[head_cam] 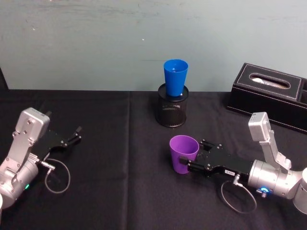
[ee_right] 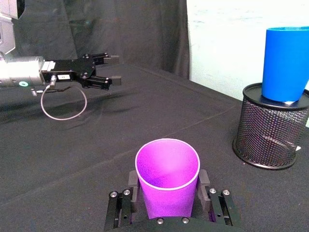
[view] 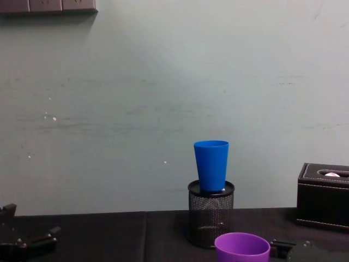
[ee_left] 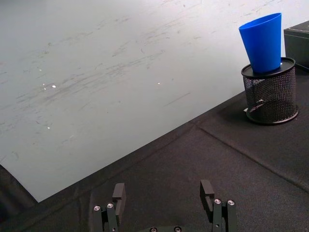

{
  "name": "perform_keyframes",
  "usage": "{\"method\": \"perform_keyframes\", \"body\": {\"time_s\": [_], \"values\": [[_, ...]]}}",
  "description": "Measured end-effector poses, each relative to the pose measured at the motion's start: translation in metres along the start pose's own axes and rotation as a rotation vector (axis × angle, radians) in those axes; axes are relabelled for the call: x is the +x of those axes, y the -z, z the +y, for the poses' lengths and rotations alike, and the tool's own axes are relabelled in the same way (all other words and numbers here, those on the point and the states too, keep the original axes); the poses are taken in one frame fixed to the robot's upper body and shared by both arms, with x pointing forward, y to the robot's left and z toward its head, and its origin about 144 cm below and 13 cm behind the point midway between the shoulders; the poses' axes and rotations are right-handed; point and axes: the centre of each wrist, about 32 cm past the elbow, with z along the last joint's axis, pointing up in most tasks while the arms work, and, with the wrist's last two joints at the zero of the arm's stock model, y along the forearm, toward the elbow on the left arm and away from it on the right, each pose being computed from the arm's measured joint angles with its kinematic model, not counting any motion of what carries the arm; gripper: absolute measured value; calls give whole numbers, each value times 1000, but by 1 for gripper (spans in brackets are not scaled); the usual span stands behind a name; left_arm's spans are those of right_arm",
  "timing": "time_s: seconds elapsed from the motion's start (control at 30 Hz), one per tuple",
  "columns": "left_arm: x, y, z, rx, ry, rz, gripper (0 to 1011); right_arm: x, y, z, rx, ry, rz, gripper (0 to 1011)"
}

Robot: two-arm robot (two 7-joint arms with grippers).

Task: Pick up one cup with a gripper and tap it against the other cup.

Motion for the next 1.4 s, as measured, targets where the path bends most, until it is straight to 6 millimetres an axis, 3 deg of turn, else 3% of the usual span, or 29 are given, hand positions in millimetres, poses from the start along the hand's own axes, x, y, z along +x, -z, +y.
{"method": "perform_keyframes", "body": {"time_s": [0.4,0.77,1.4], "values": [[0,0,0,0,0,0,1011,0,0,0,0,1,0,732],[0,0,0,0,0,0,1011,0,0,0,0,1,0,1003],[0,0,0,0,0,0,1011,0,0,0,0,1,0,1000]]}}
